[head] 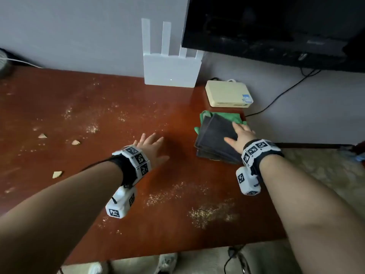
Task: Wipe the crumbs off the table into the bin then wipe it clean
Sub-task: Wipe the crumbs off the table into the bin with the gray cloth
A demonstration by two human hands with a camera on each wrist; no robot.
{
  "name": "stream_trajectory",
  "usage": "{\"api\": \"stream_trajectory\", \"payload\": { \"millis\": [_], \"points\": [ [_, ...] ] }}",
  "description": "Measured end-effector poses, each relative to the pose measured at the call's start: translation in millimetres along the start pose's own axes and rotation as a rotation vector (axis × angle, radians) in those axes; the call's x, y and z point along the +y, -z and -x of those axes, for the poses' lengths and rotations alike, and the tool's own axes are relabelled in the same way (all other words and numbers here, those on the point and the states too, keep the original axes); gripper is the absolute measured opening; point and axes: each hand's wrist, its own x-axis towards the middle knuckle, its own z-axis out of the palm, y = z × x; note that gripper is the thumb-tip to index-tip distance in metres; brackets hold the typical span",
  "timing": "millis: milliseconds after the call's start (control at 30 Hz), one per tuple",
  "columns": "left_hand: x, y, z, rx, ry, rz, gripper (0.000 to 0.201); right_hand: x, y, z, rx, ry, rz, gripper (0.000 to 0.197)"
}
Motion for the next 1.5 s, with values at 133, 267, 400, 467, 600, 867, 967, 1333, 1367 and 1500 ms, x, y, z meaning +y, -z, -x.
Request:
{"api": "stream_trajectory", "payload": {
  "millis": [133, 267, 400, 467, 600, 867, 967, 1333, 1367, 1500],
  "points": [
    [9.0, -19.7, -12.7, -0.048, 0.055, -0.026, 0.073, 11.3, 7.8, -27.1, -0.037, 0.011, 0.098, 0.082],
    [14.9, -38.2, -18.6, -0.063, 0.083, -0.118, 0.078, 12.1, 7.4, -41.9, -0.086, 0.04, 0.116, 0.091],
    [15.5, -45.2, -19.7, -0.072, 0.099, -0.174, 0.081, 11.6, 17.3, -51.0, -0.019, 0.056, 0.176, 0.071],
    [16.8, -45.4, -20.8, -0.086, 0.117, -0.191, 0.08, 9.2, 21.8, -52.3, 0.007, 0.067, 0.146, 0.053],
    [23.5, -45.7, -23.1, -0.092, 0.16, -0.234, 0.08, 8.1, 23.7, -53.1, 0.009, 0.131, -0.012, 0.041],
    [25.0, -47.1, -23.0, -0.09, 0.179, -0.249, 0.078, 14.2, 5.3, -35.8, 0.083, 0.106, 0.038, 0.07],
    [24.3, -49.0, -22.7, -0.086, 0.177, -0.251, 0.077, 13.1, -2.0, -25.0, 0.077, -0.045, -0.037, 0.07],
    [22.5, -50.3, -22.9, -0.067, 0.16, -0.23, 0.077, 8.4, 4.7, -17.7, 0.14, -0.109, -0.434, 0.063],
    [22.8, -50.1, -22.9, -0.066, 0.159, -0.231, 0.077, 6.6, 7.9, -14.1, 0.153, -0.062, -0.488, 0.061],
    [23.0, -49.0, -21.2, -0.065, 0.158, -0.231, 0.077, -0.1, 26.1, 10.4, 0.225, 0.189, -0.694, 0.053]
  ]
}}
